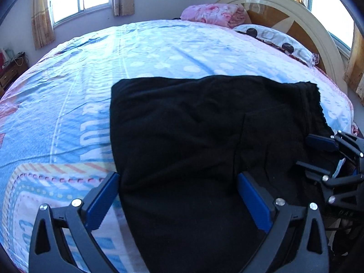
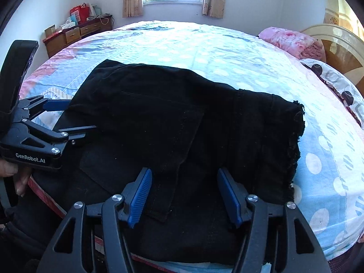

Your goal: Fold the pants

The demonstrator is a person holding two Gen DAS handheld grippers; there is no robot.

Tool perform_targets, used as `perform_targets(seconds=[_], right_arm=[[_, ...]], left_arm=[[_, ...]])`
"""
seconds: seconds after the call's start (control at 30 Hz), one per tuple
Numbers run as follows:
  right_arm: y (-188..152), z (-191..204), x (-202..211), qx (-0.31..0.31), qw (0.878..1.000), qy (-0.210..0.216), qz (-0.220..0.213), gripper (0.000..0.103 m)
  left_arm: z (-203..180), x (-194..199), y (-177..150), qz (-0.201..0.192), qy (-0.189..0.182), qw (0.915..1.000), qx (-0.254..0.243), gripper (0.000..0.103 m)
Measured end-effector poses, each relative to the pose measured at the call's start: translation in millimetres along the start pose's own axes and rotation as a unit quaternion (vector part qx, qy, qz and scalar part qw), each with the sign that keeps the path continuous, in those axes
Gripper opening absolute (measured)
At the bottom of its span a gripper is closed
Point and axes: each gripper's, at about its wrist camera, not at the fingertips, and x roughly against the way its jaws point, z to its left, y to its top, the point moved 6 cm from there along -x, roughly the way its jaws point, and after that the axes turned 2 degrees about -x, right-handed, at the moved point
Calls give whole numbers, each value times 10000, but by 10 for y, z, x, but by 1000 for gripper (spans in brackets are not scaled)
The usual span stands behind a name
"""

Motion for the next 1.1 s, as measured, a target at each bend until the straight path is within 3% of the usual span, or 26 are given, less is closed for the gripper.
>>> perform_targets(seconds=[0.2,0.4,0.47,0.57,0.7,0.8,0.97,1.1], right_arm=[[291,-4,339,-313,9973,581,-309,62],[903,264,366,-402,9855,1619,-324,62],[1131,420,236,-387,9809,1894,-227,62],[1378,707,-197,-373,9748,2173,325,62],[1545,995,-846,-266,9723,2130,922,61],[1512,1122,-1184,7,9704,1993,1365,42],[1566,1115,-1291,41,9720,1947,1318,43],[1616,909,-861,22,9742,2114,792,46]], left_arm=[[118,166,-185,-55,-93,9998,195,103],[137,302,-342,-151,-146,9996,205,103],[119,259,-353,-84,-243,9994,249,103],[73,197,-379,-22,-320,9993,181,103],[42,105,-423,23,-375,9992,155,103],[18,96,-425,-15,-338,9994,92,103],[-3,117,-410,-56,-376,9992,91,103],[175,254,-341,-257,-454,9981,315,103]])
